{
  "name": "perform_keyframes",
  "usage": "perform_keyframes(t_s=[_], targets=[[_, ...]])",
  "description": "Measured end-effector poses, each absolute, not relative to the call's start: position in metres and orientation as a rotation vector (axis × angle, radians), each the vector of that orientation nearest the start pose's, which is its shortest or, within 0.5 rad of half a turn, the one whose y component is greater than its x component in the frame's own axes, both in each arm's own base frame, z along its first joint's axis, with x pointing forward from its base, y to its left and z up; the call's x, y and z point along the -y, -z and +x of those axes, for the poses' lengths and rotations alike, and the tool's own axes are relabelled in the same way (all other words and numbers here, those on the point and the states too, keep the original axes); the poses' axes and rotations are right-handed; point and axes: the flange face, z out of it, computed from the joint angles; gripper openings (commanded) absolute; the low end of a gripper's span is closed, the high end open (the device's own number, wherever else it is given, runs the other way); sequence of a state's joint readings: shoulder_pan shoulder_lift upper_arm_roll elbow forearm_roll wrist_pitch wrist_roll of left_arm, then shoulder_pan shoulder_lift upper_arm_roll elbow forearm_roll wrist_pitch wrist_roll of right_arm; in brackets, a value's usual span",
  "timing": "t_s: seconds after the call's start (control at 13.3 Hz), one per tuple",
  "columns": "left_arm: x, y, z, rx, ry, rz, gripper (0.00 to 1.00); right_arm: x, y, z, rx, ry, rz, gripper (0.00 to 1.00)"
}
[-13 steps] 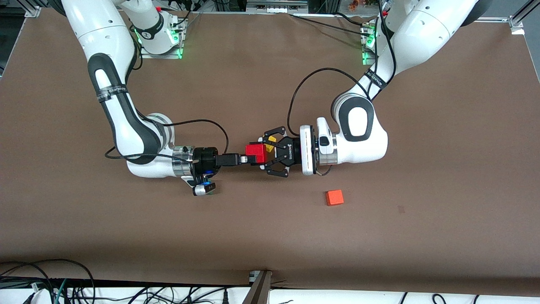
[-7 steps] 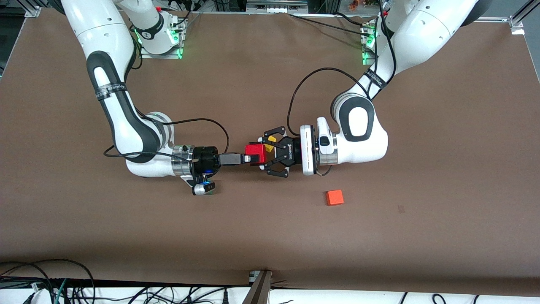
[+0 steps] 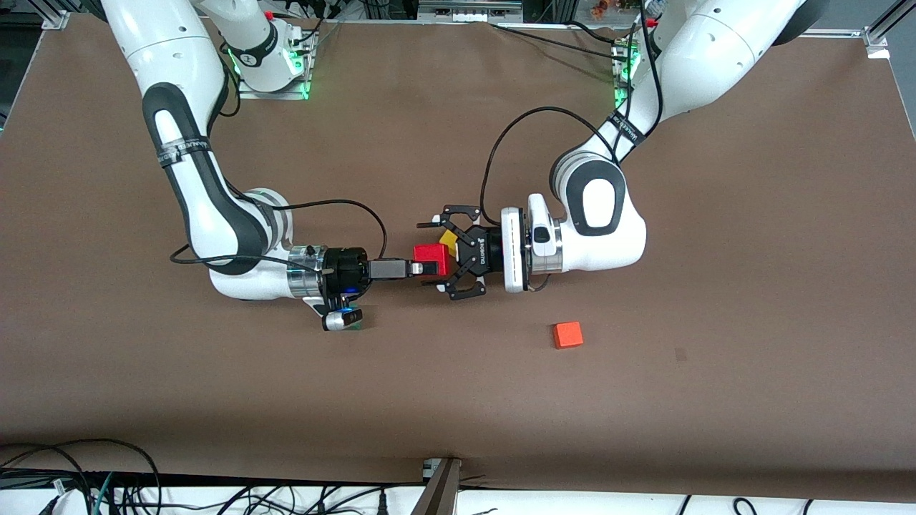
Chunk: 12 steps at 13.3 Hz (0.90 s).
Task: Pass red block to right arm, stack on blue
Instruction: 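Grasp the red cube with the right gripper while the left gripper releases, then carry the red cube over the blue cube while the left gripper withdraws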
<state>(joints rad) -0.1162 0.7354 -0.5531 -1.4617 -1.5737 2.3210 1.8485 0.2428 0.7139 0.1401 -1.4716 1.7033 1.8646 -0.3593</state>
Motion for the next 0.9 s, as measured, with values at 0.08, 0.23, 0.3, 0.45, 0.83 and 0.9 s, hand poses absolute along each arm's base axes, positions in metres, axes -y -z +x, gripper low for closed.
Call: perform_keyframes(t_s=[0.08, 0.23, 0.3, 0.45, 0.83, 0.9], targets=[[0.399, -0.339, 0.631, 0.924, -0.972, 1.470, 1.00, -0.320, -0.316, 0.662, -0.200, -0.250, -1.541, 0.23], [0.393, -0.341, 0.635, 0.919, -0.979, 1.474, 1.00, -0.305, -0.317, 0.668, -0.206, -0.232, -1.550, 0.23], [0.389, -0.344, 0.638, 0.916, -0.979, 1.480, 1.00, -0.296, -0.317, 0.671, -0.201, -0.227, -1.559, 0.23], [0.373, -0.361, 0.648, 0.941, -0.948, 1.519, 1.00, -0.278, -0.313, 0.675, -0.183, -0.226, -1.595, 0.23], [0.306, -0.395, 0.665, 1.117, -0.718, 1.605, 1.00, -0.210, -0.308, 0.683, -0.070, -0.225, -1.886, 0.22], [0.288, -0.399, 0.666, 1.156, -0.645, 1.621, 1.00, -0.195, -0.311, 0.683, -0.031, -0.223, -1.977, 0.22]])
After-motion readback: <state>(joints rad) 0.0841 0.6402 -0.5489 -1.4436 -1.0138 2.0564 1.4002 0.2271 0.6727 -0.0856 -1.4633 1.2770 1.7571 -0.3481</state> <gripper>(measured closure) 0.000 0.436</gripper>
